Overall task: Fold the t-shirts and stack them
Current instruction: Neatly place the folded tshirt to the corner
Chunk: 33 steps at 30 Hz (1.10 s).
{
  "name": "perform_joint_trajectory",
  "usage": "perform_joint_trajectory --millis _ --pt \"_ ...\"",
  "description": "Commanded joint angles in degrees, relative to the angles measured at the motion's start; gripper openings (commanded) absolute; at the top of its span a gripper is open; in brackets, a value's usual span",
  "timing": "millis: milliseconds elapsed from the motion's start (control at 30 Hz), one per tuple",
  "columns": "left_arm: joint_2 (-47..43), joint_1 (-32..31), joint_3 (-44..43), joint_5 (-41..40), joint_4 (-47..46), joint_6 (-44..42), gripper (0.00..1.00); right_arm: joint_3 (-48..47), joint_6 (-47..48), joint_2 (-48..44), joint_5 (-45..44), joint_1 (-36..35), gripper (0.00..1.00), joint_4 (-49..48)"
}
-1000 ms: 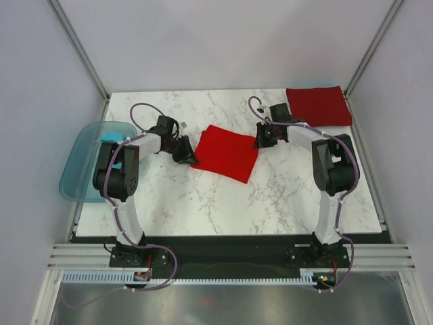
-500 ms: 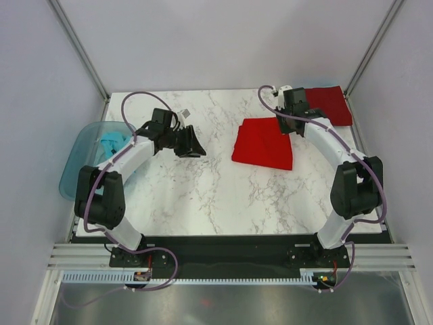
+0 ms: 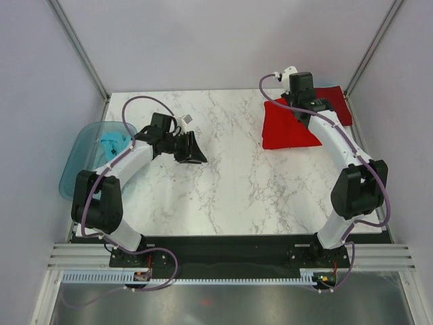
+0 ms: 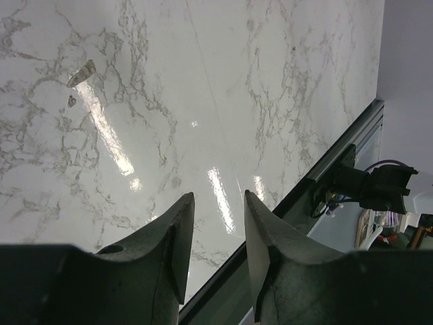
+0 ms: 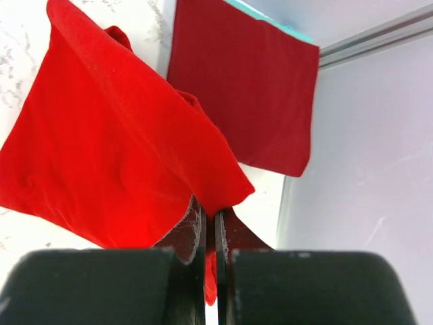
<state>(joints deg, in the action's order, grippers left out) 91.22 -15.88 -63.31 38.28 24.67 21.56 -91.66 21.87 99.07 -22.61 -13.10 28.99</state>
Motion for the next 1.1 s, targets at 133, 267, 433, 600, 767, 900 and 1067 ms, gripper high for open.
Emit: perform_joint_trajectory --millis 133,267,433,600,767,900,1067 --pt "-3.8 -0.6 -0.2 3.0 -0.5 -2.8 0.43 -6.7 7.9 0.8 -2.6 3.0 0.0 -4.9" --pt "-3.8 -0.5 -0.4 2.6 -0.4 -2.8 0.43 -10.0 8.7 2.4 0.4 5.6 0.0 -5.1" --pt "-3.7 -0.4 -0.3 2.5 -0.4 -3.0 0.43 -11.9 10.5 3.8 3.6 7.5 0.0 -7.8" --pt "-3.9 -0.5 -0.4 2.3 -0.5 -3.0 0.43 -19.6 9.4 10.8 4.5 11.4 0.0 -5.1" --pt "-3.9 -0.5 -0.4 2.4 -0.5 -3.1 0.43 -23.7 8.3 14.0 5.9 12.9 0.0 -4.8" --pt "-3.3 -0.5 -0.4 2.4 -0.5 -3.2 0.43 -25.5 6.8 15.4 6.8 15.3 0.0 -5.2" --pt "-3.3 -0.4 -0.5 1.9 -0.4 -3.3 0.43 -25.3 5.8 14.4 10.1 16.9 0.0 -6.1"
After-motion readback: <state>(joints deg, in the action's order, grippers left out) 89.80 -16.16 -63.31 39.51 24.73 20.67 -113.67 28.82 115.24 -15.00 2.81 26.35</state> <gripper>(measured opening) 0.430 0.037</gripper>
